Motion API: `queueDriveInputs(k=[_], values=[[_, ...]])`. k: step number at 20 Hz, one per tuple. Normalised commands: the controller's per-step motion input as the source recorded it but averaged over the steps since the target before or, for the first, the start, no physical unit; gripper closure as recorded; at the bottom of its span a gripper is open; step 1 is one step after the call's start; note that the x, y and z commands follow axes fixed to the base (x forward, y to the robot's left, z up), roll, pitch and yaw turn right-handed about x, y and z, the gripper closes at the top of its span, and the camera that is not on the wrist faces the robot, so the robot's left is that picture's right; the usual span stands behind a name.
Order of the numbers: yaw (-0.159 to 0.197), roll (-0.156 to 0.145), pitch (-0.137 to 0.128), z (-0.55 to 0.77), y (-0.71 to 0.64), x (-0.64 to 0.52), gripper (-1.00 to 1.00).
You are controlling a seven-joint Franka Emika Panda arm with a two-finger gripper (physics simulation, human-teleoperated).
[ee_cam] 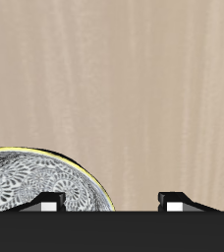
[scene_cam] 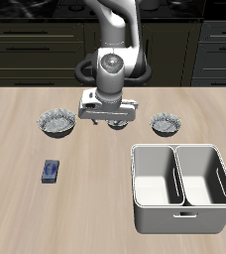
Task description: Stack the smallest bowl on the middle-sized bowl
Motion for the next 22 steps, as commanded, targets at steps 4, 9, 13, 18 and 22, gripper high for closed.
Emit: queueDriveInputs(k=[4, 9, 13, 18, 22], values=[[-0.019, -0.001, -0.034, 0.16, -0.05, -0.01, 1.0], [-0.011, -0.001, -0.024, 0.17, -0.04, 0.03, 1.0], [-0.012, 0.018, -0.077, 0.51, 0.09, 0.04, 1.0], [-0.001, 0.009, -0.077, 0.54, 0.13, 0.06, 1.0], [0.003, 0.002, -0.099, 0.67, 0.09, 0.12, 1.0]])
